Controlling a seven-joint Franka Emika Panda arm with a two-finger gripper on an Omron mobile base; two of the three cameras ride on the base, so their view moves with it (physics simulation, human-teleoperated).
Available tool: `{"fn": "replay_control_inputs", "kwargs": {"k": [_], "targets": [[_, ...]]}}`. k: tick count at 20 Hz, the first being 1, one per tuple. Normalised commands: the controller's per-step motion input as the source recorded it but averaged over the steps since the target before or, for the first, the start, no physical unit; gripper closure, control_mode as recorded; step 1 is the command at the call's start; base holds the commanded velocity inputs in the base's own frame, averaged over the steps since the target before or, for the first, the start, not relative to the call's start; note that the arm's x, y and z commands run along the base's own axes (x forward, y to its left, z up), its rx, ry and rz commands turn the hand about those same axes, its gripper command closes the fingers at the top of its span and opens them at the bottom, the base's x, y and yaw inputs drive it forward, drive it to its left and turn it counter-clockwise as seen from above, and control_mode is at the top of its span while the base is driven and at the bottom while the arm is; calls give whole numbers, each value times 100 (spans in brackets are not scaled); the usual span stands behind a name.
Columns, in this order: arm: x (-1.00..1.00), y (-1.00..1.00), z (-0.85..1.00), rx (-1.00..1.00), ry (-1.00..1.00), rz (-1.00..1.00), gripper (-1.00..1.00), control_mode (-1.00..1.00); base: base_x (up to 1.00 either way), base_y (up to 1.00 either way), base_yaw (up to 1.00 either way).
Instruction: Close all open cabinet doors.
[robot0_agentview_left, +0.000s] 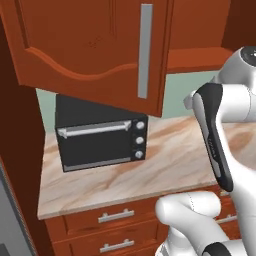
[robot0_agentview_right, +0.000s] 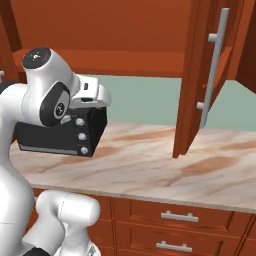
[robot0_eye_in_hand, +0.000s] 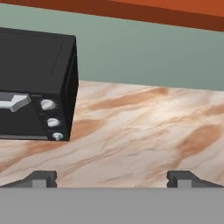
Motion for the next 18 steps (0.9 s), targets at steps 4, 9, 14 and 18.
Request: {"fn": "replay_control_inputs", "kwargs": {"k": [4, 9, 14, 18], "targets": [[0, 0, 0, 0, 0, 0, -100, 100, 38, -30, 29], [0, 0, 0, 0, 0, 0, -100, 100, 6, -23, 6], [0, 0, 0, 0, 0, 0, -100, 100, -19, -11, -6], [0, 0, 0, 0, 0, 0, -100, 100, -22, 0, -24]]}}
